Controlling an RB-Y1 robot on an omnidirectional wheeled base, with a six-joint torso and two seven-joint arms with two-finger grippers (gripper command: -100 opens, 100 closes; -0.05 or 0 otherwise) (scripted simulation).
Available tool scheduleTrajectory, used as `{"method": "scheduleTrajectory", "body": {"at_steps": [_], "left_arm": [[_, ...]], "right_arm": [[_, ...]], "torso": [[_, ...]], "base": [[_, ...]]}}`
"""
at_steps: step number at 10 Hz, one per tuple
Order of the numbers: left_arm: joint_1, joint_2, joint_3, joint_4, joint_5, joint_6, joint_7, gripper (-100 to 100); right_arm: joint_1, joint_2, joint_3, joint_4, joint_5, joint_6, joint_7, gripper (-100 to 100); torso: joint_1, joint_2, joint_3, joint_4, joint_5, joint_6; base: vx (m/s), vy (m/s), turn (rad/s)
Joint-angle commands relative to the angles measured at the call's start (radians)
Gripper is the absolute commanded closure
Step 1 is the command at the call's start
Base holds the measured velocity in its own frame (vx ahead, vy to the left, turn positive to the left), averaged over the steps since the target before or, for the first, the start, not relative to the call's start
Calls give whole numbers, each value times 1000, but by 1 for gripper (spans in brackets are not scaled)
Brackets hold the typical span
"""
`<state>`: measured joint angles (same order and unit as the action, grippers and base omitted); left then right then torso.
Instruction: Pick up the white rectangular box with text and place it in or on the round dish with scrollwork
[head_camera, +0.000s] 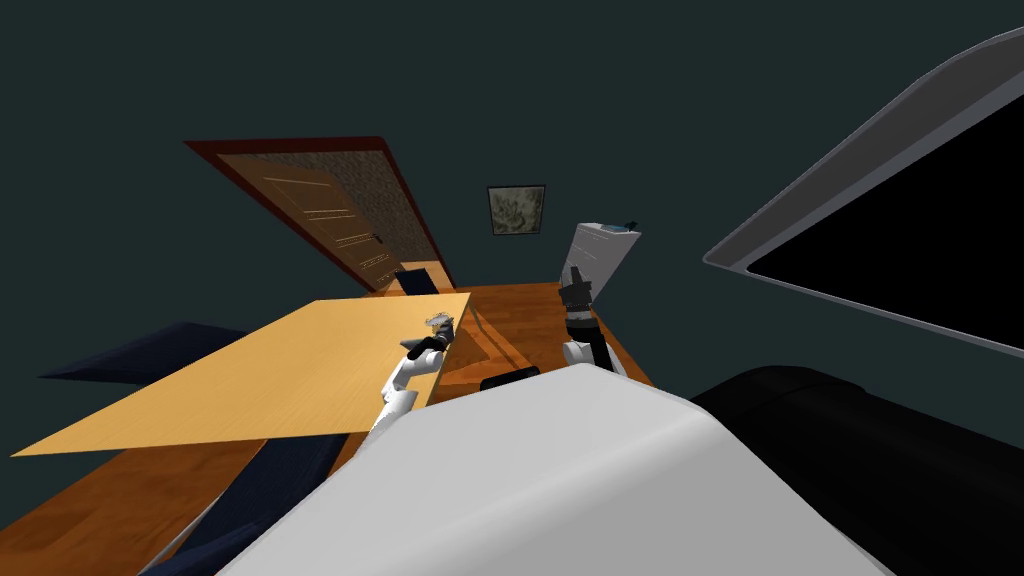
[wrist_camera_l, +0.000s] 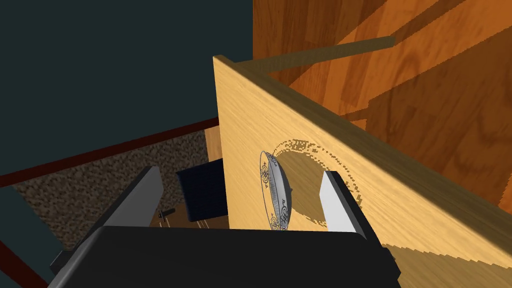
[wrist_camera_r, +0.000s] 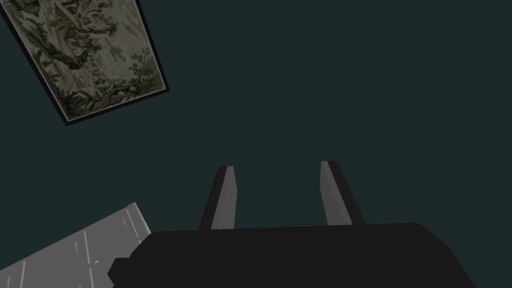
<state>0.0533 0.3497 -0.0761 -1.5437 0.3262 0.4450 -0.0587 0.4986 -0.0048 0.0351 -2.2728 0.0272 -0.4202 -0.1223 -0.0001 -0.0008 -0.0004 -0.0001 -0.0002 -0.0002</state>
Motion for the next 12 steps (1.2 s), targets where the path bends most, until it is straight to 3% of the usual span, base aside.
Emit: {"method": "scheduleTrajectory", "body": {"at_steps": [1,2,4,7,8,9,12], "left_arm": [[-18,4,-3,28,8,50,-8,-100],[-47,23,-9,70,33,77,-22,-100],[-47,23,-9,76,33,113,-22,-100],[-102,62,-20,170,85,200,-50,-100],[-102,62,-20,170,85,225,-50,-100],[-128,82,-24,217,111,251,-65,-100],[-152,102,-27,264,138,329,-79,-100]], "right_arm": [[0,0,0,0,0,0,0,0],[0,0,0,0,0,0,0,0],[0,0,0,0,0,0,0,0],[0,0,0,0,0,0,0,0],[0,0,0,0,0,0,0,0],[0,0,0,0,0,0,0,0],[0,0,0,0,0,0,0,0]], "torso": [[0,0,0,0,0,0],[0,0,0,0,0,0],[1,0,0,0,0,0],[1,0,0,0,0,0],[1,0,0,0,0,0],[2,0,0,0,0,0],[2,-1,0,0,0,0]], "base": [[11,-3,-20],[12,0,-53],[9,4,-10],[13,10,-50],[18,17,-30],[31,26,-61],[20,25,-42]]}}
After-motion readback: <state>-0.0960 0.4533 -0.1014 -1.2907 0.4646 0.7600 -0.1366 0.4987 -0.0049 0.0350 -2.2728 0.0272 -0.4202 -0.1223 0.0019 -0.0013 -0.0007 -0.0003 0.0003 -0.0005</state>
